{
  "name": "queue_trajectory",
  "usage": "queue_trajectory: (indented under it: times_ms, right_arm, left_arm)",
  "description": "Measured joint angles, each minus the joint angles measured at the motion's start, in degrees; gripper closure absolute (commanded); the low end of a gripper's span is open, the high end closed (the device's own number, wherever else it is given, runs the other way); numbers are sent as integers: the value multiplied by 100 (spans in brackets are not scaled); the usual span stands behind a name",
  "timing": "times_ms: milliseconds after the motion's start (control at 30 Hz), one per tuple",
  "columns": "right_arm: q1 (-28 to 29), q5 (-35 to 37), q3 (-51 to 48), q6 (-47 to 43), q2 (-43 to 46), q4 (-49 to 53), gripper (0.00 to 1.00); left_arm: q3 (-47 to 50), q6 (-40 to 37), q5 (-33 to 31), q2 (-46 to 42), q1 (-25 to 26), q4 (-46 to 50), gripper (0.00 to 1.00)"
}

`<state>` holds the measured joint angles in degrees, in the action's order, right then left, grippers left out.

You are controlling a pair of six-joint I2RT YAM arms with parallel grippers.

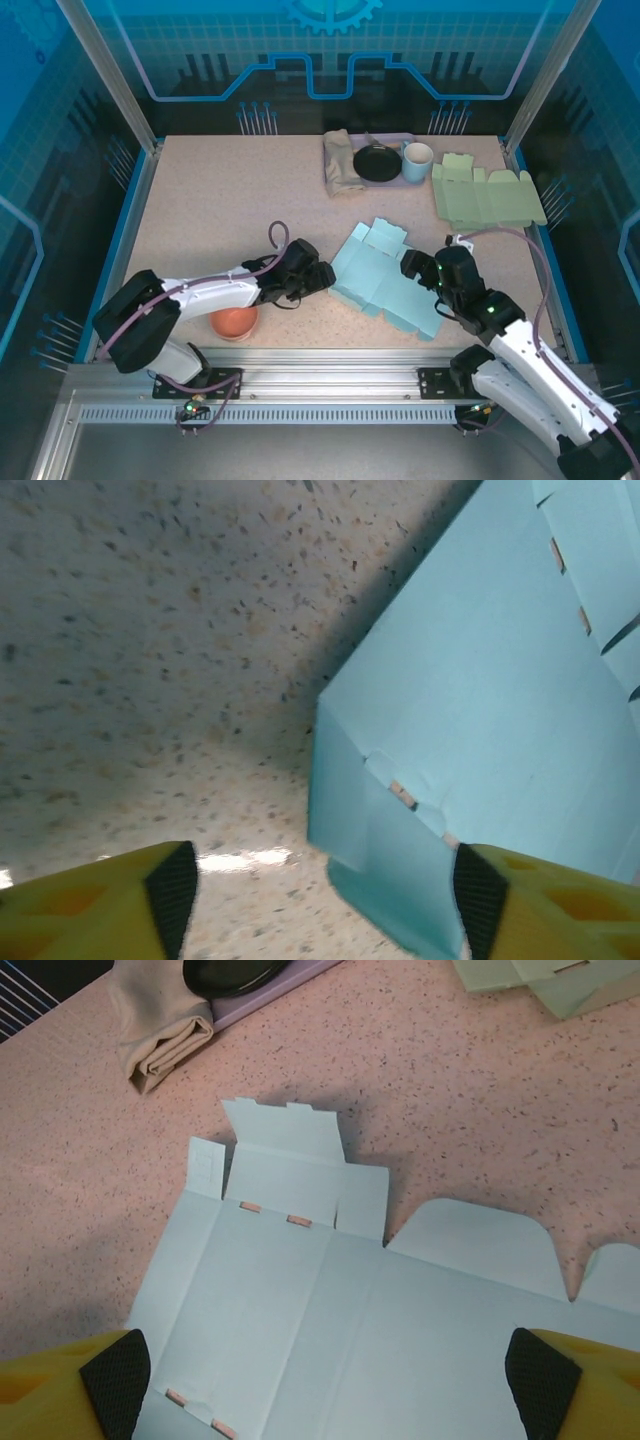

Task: Fold the paper box

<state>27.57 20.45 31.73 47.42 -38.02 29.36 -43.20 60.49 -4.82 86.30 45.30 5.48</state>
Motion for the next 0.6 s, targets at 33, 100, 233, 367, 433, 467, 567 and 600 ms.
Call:
queue_trajectory:
  times_ms: [33, 100, 233, 367, 433, 467, 567, 600]
  right_arm:
    - [-28, -46, -55, -26, 85, 42, 6]
    - [-63, -144, -111, -70, 136, 107, 6]
    - [-70, -271, -138, -173, 122, 157, 6]
    - [-76, -334, -140, -291, 122, 157, 6]
    - [-81, -356, -142, -341, 122, 157, 6]
    - [-92, -372, -142, -365, 116, 157, 6]
    - [-101, -450, -142, -494, 76, 155, 6]
    - [-101, -470, -140, -555, 52, 155, 5]
  left_arm:
    - [-24, 103, -2, 101, 9, -87, 44]
    - [-44, 254, -7, 256, 9, -216, 50]
    - [-48, 581, -9, 542, 9, -457, 59]
    - [-48, 909, -17, 774, 24, -704, 84]
    - [-48, 1008, -57, 822, 42, -798, 100]
    - [-52, 1012, -96, 809, 48, -896, 100]
    - [-85, 1003, -289, 780, 63, -951, 100]
    - [-92, 975, -363, 767, 68, -918, 100]
